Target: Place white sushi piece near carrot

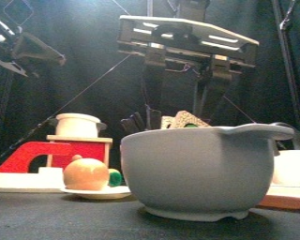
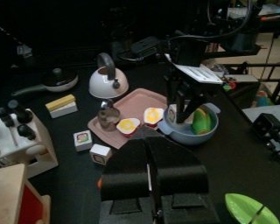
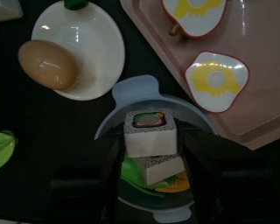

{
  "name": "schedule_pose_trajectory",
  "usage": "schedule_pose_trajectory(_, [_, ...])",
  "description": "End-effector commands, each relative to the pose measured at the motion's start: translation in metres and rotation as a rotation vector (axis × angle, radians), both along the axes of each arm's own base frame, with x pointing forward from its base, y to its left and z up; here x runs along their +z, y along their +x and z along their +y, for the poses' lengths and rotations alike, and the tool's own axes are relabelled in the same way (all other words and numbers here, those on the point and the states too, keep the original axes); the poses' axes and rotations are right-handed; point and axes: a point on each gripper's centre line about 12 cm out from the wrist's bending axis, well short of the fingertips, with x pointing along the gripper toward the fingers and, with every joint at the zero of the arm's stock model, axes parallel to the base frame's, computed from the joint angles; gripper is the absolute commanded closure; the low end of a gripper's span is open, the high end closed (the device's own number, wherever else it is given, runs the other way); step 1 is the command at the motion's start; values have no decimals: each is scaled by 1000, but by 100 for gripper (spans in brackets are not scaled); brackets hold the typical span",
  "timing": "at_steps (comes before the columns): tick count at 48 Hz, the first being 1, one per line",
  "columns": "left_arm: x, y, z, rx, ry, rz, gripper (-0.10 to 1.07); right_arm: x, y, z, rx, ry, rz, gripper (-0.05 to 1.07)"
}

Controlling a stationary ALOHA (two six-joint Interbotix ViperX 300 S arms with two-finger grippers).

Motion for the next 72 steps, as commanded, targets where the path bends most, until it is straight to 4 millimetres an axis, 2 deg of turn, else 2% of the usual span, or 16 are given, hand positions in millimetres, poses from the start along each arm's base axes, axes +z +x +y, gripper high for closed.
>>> schedule_pose_trajectory(1, [6, 2, 0, 0, -3, -17, 100, 35, 2, 1, 6, 22, -81, 43])
schedule_pose_trajectory(11, [5, 2, 0, 0, -2, -15, 100, 60, 1, -3, 65, 1, -127, 43])
schedule_pose_trajectory(21, [5, 2, 0, 2, -2, -15, 100, 72, 2, -14, 140, -24, -139, 43])
schedule_pose_trajectory(37, [4, 2, 0, 1, -4, -14, 100, 83, 33, -76, 318, -149, -278, 43])
schedule_pose_trajectory(46, [3, 1, 0, 1, -4, -10, 100, 75, 46, -102, 411, -226, -326, 43])
schedule_pose_trajectory(60, [3, 1, 0, 1, -5, -9, 100, 48, 45, -132, 440, -299, -303, 43])
schedule_pose_trajectory(72, [3, 1, 0, 1, -4, -10, 100, 36, 50, -148, 450, -335, -293, 43])
